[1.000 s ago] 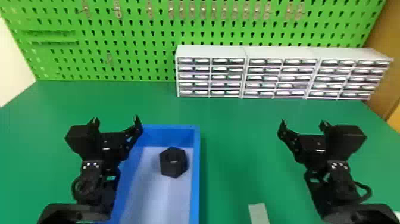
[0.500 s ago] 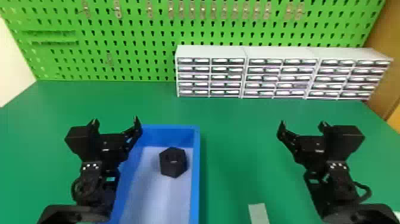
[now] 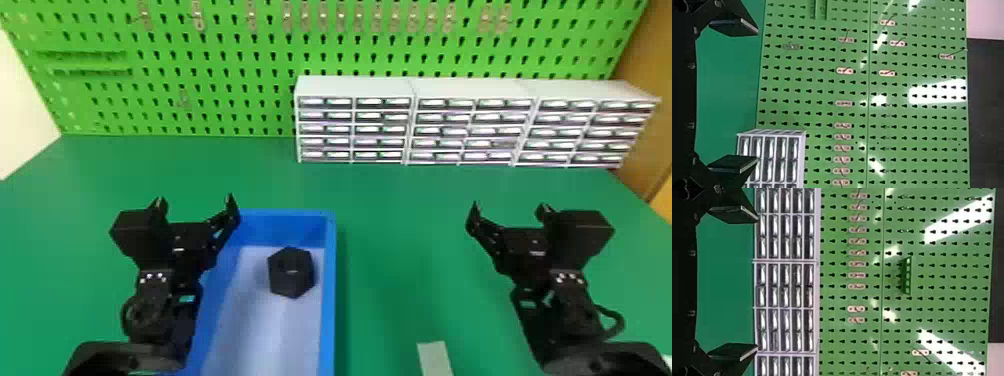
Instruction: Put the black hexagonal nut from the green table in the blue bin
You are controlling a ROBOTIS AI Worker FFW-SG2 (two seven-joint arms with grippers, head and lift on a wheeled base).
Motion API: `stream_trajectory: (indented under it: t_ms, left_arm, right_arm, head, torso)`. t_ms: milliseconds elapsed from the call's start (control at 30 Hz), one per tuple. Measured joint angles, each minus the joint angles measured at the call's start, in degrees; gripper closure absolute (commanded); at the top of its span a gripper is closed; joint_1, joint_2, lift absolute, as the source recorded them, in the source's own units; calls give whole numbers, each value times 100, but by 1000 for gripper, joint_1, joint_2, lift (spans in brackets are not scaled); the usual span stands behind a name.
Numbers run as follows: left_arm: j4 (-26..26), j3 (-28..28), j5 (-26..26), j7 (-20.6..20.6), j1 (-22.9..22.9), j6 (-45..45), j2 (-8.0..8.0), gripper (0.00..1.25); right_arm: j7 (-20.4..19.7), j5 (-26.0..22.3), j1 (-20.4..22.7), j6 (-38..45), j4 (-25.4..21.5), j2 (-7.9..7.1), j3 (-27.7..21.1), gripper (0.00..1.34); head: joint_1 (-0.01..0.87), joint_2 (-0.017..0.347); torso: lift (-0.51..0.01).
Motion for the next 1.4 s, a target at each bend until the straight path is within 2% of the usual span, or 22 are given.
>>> stream_trajectory:
  t_ms: [1400]
  left_arm:
    - [0,11,0,0,-10,-4,0,136]
  right_arm:
    - [0,53,-46,-9,-9,0,-17,148]
  head:
    - [657,57]
  torso:
    - [-95]
